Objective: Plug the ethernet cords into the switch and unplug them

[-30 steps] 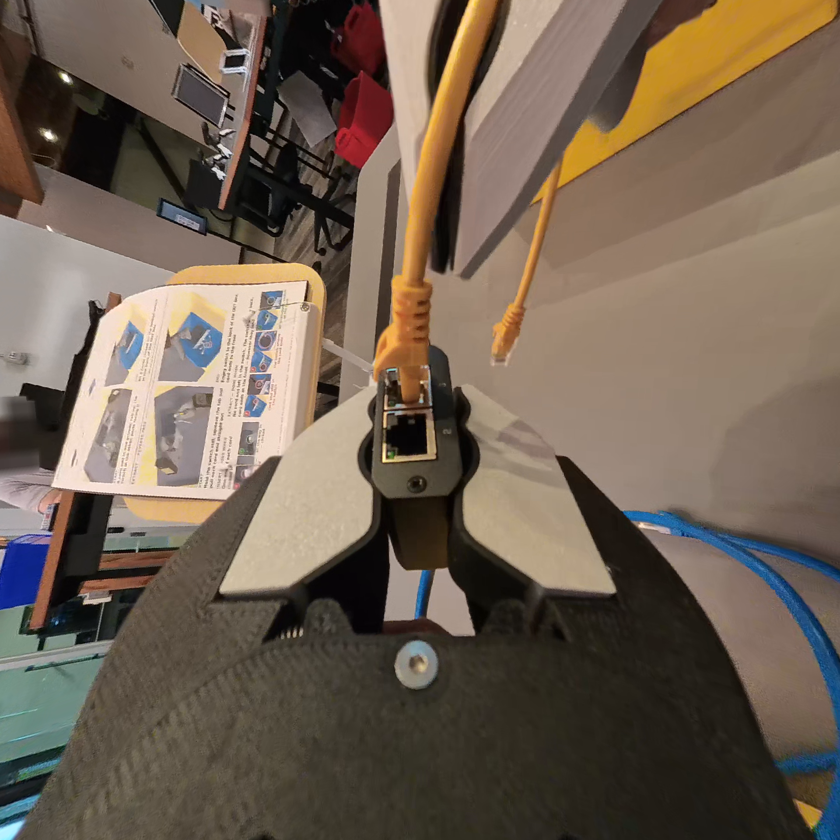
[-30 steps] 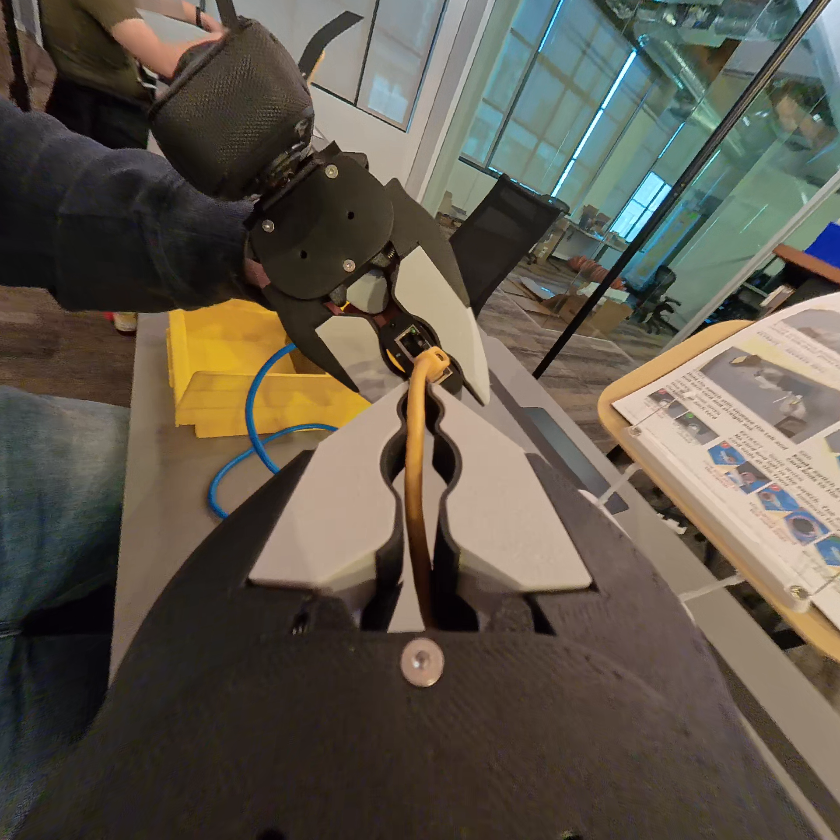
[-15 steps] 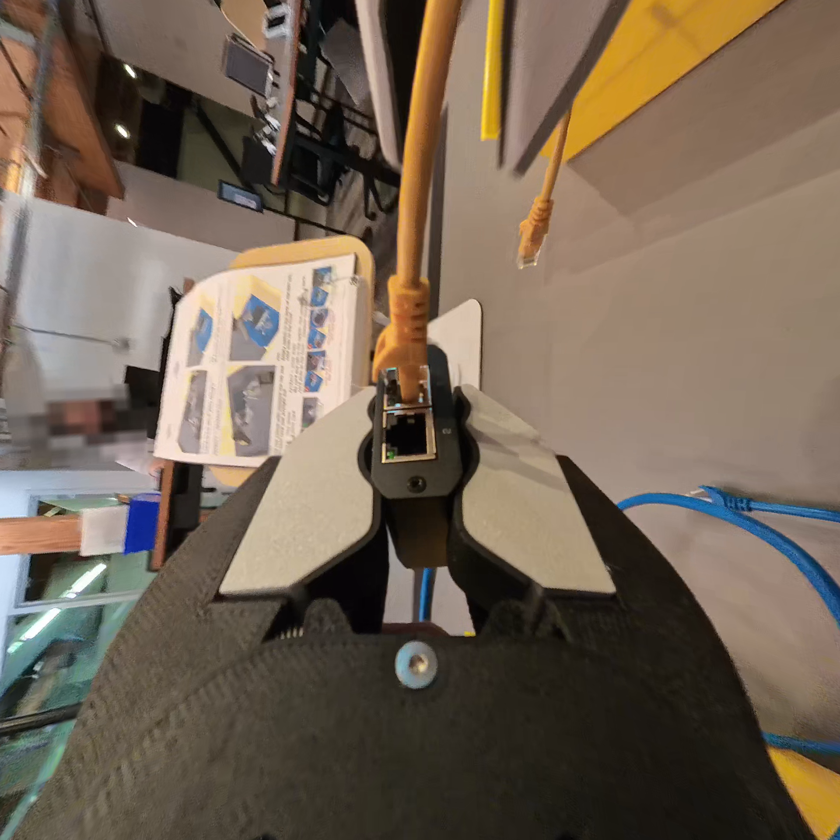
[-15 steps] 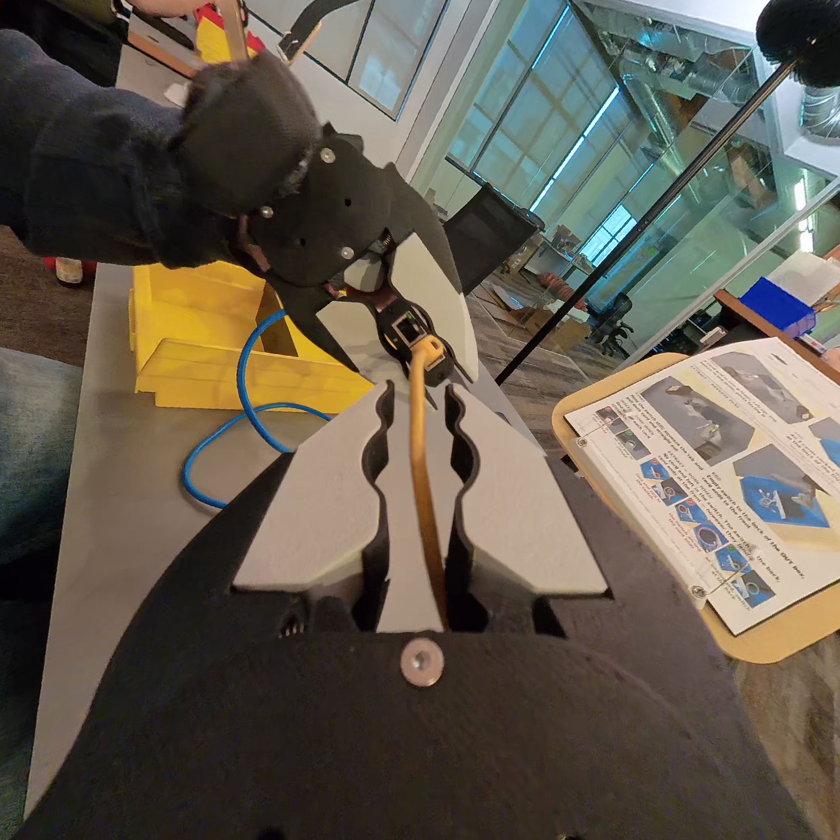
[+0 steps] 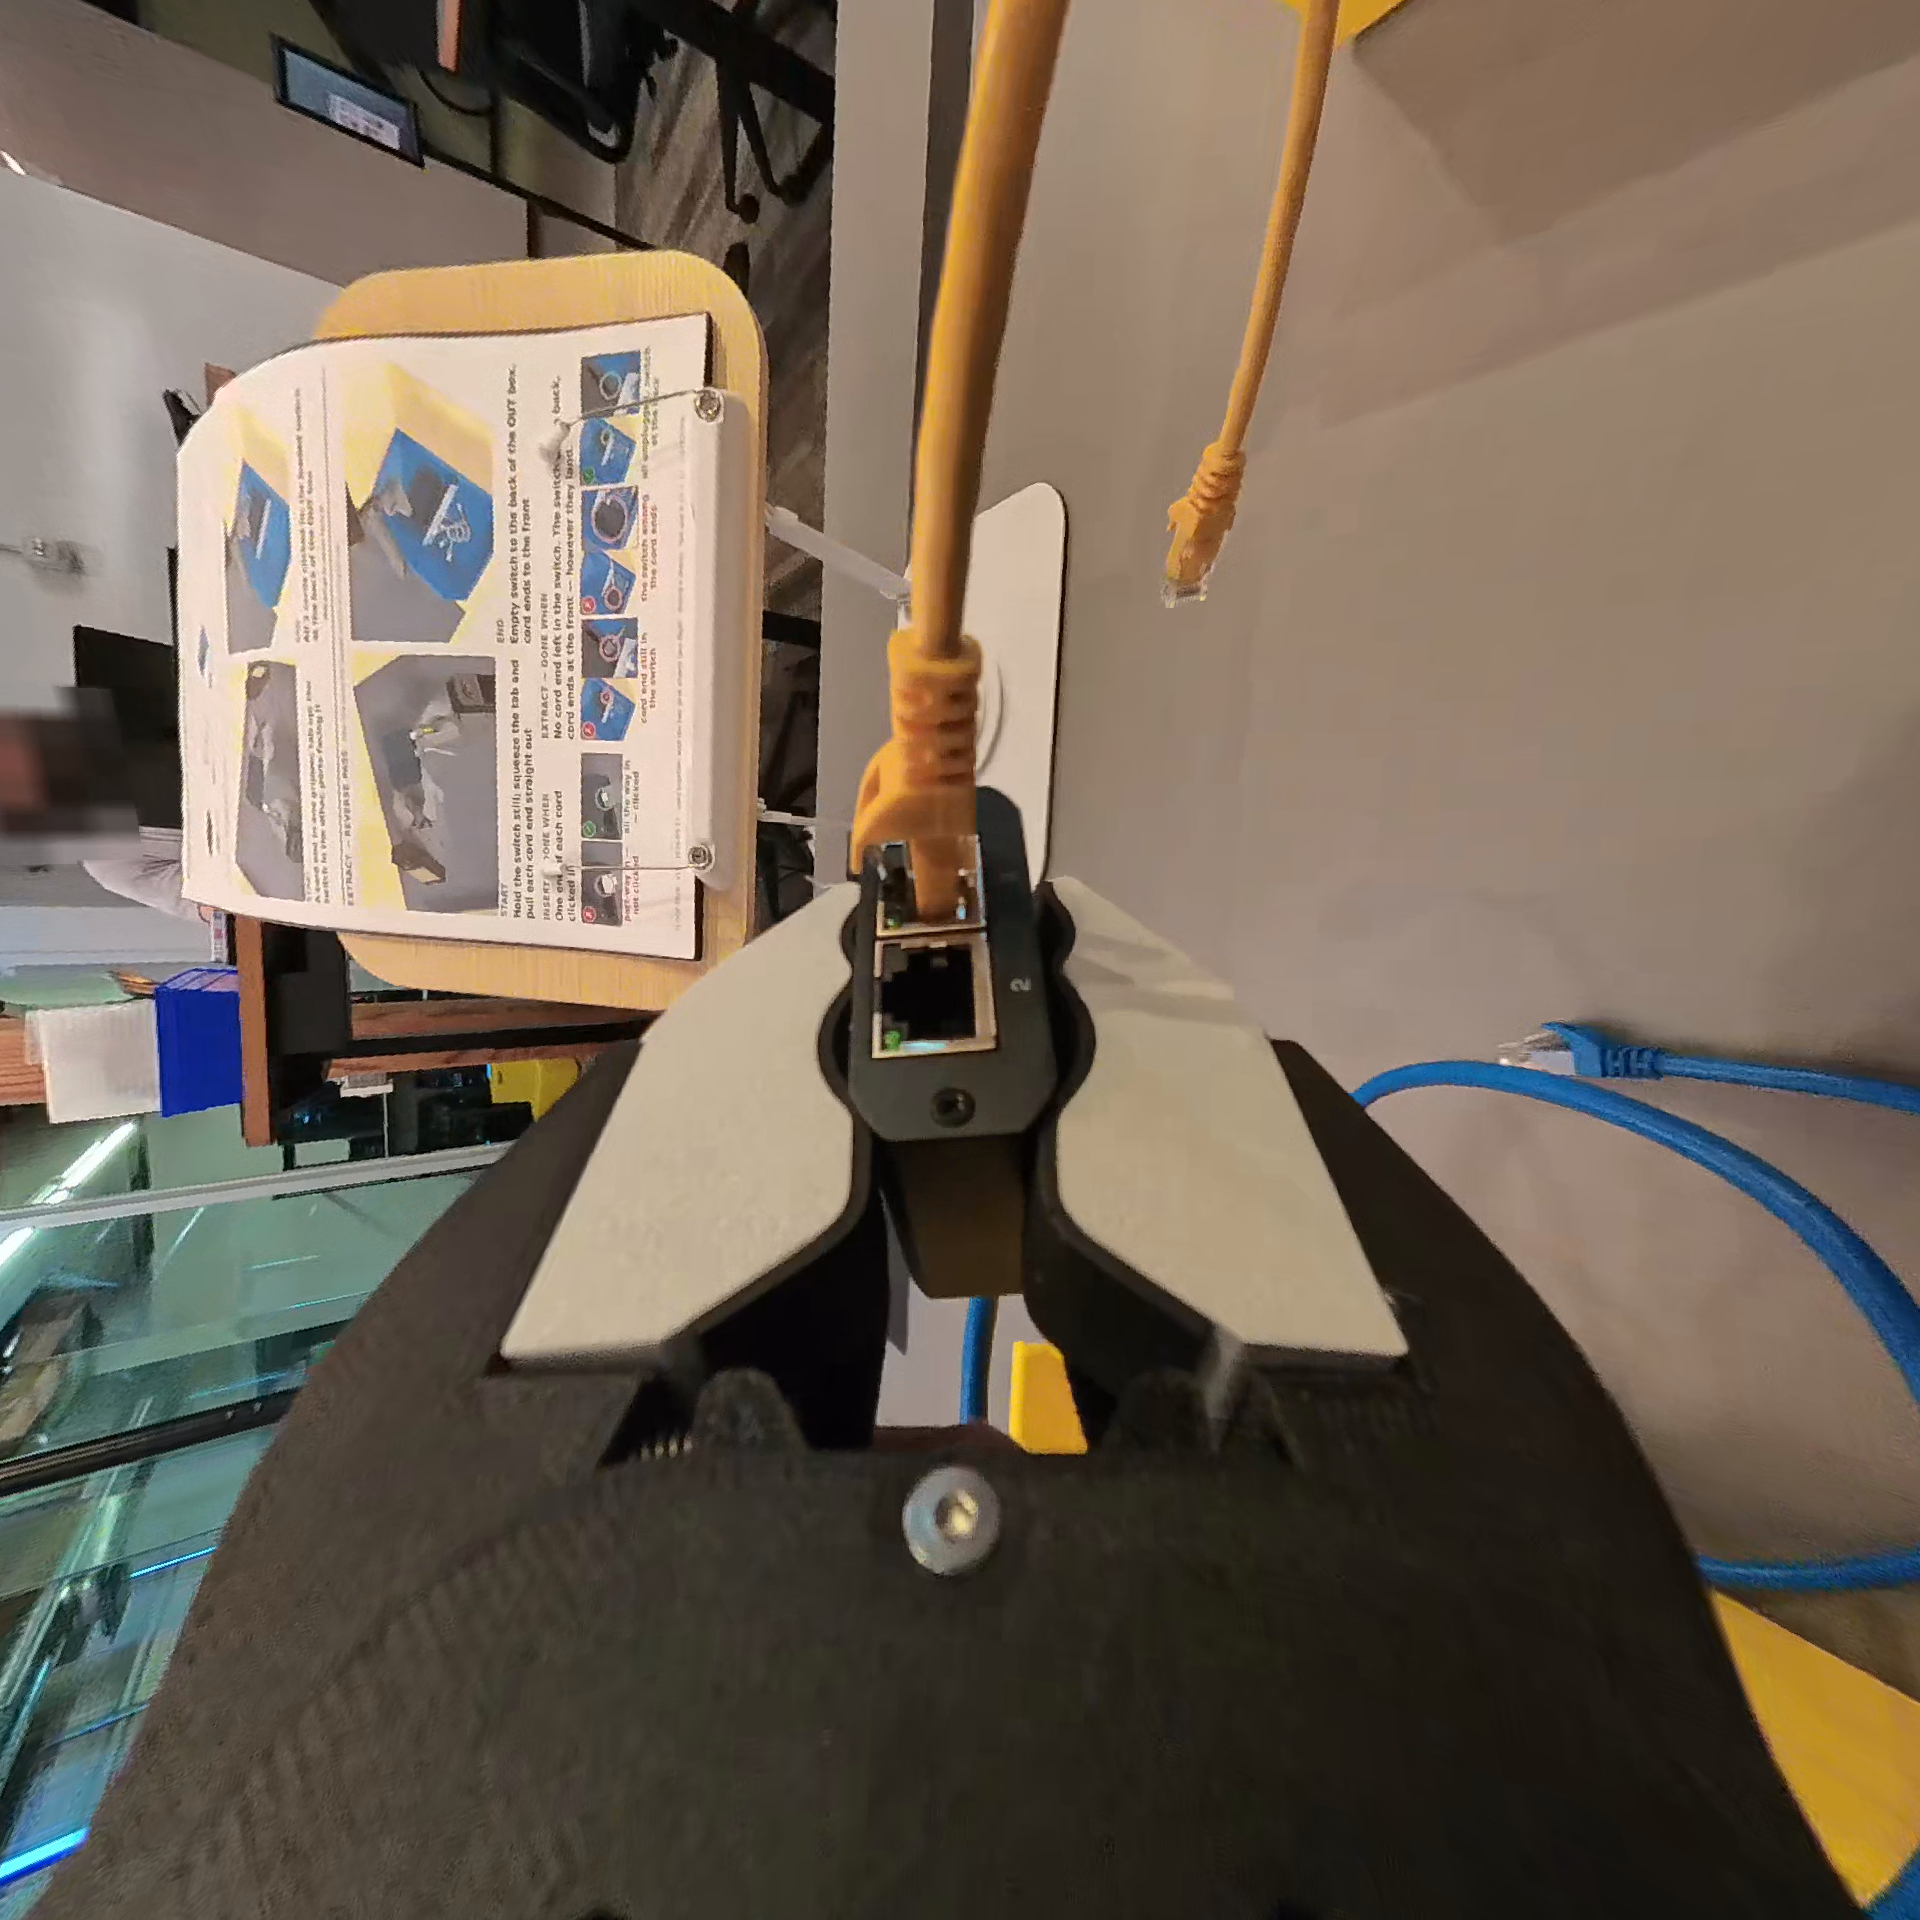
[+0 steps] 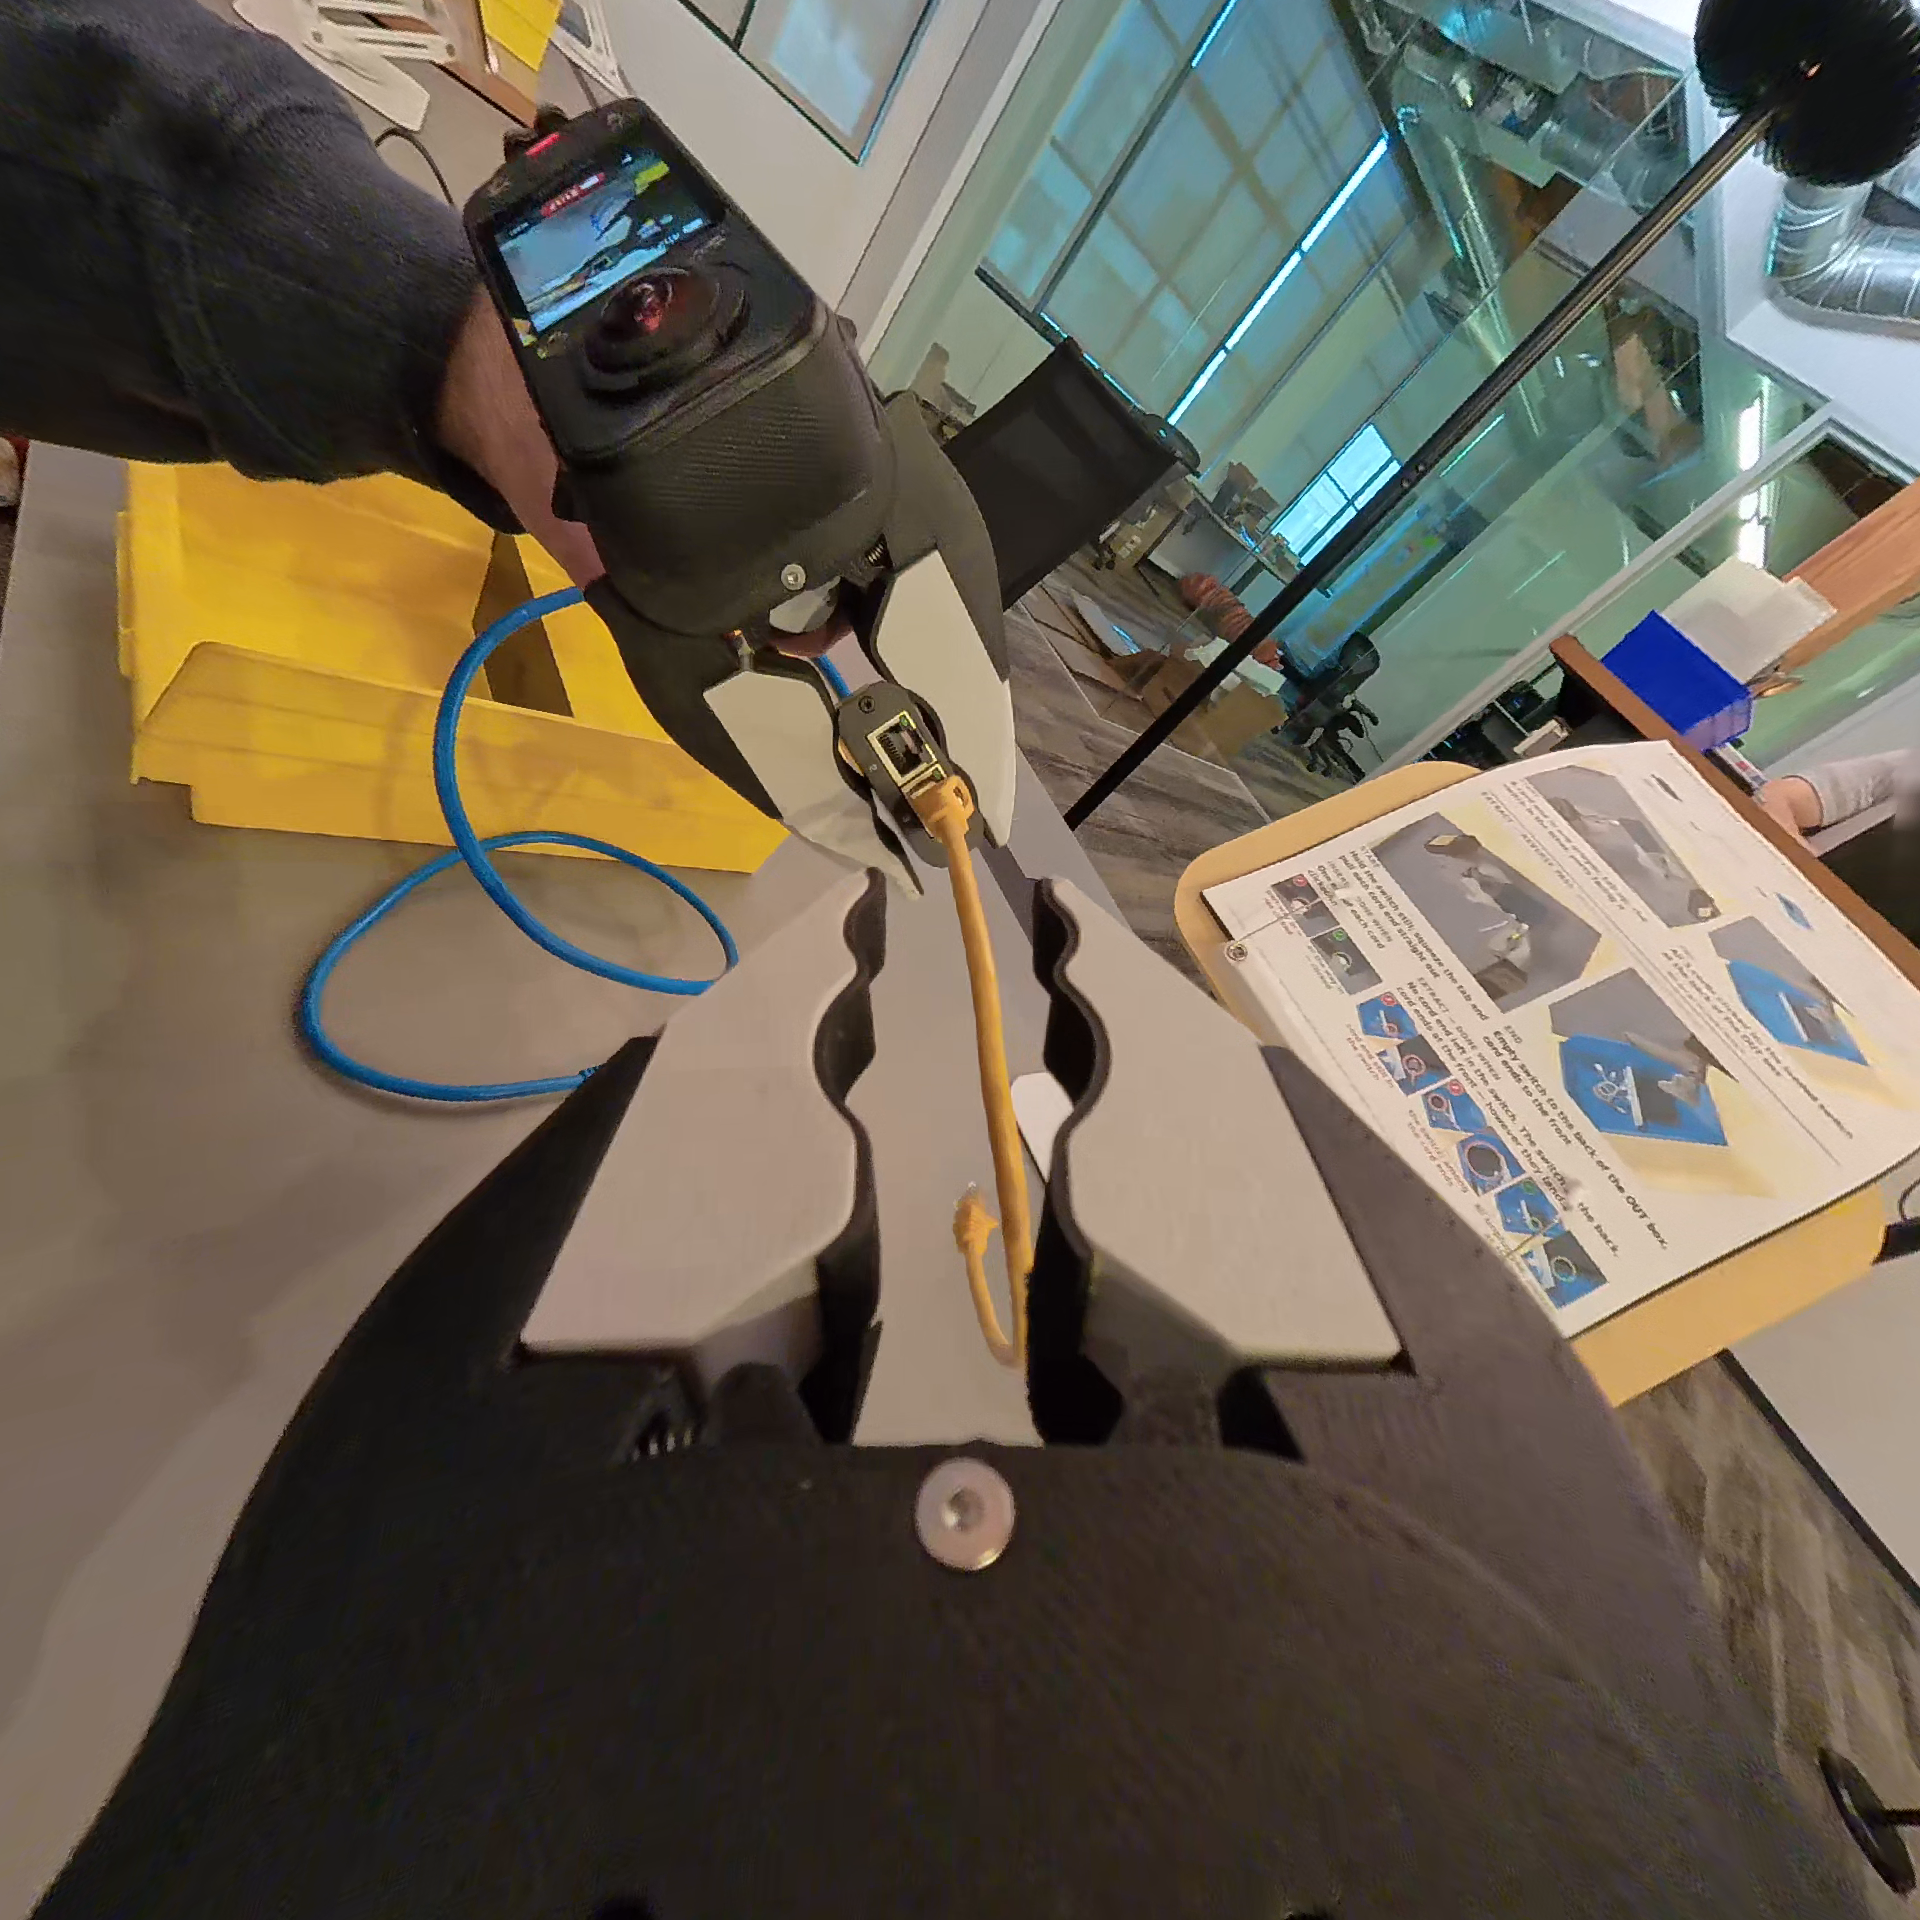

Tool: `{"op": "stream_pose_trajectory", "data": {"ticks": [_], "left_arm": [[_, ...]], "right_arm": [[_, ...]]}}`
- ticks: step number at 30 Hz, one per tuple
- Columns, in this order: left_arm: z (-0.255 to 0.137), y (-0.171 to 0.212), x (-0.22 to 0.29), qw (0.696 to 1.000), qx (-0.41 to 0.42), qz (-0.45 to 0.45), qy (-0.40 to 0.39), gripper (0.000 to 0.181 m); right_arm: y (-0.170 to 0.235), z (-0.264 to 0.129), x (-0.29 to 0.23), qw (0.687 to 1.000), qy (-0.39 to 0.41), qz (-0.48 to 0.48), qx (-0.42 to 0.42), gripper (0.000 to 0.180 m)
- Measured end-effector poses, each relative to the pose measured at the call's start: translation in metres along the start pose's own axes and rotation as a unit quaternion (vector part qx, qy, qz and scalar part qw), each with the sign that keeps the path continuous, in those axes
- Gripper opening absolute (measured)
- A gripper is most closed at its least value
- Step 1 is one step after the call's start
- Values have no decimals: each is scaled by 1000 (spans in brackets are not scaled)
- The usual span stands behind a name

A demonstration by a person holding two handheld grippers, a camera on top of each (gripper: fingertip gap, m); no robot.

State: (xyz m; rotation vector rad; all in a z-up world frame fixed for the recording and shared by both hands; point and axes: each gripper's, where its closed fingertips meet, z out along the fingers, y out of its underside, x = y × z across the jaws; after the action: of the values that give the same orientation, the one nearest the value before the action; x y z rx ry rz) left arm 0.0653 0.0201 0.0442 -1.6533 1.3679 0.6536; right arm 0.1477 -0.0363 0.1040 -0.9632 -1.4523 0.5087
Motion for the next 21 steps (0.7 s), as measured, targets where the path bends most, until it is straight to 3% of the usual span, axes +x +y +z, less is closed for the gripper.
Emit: {"op": "stream_pose_trajectory", "data": {"ticks": [1,18,21], "left_arm": [[1,0,1,1000,-2,0,3,29],[6,-9,2,1000,-9,13,-4,28],[5,-11,4,1000,-4,10,0,28]], "right_arm": [[1,-1,1,1000,1,-1,-2,27],[-10,0,-5,999,-35,-22,20,30],[-14,2,-1,997,-37,-62,10,31]]}}
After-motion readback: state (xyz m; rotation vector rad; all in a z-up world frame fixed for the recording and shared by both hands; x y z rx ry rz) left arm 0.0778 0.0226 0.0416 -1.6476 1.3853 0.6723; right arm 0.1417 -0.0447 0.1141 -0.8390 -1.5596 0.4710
